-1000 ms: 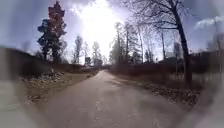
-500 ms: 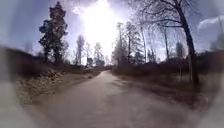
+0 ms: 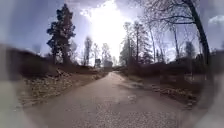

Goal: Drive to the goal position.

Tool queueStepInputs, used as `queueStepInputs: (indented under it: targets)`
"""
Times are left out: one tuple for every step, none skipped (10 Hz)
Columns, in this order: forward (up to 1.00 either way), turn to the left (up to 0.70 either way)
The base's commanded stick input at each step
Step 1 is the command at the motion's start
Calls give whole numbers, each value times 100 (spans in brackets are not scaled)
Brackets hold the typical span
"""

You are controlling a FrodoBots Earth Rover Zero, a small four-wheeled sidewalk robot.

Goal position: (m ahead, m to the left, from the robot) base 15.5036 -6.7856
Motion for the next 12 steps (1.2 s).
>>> queueStepInputs:
  targets:
    - [100,14]
    - [100,1]
    - [100,9]
    - [100,27]
    - [100,18]
    - [100,0]
    - [100,0]
    - [100,0]
    - [100,0]
    - [100,0]
    - [100,0]
    - [100,-21]
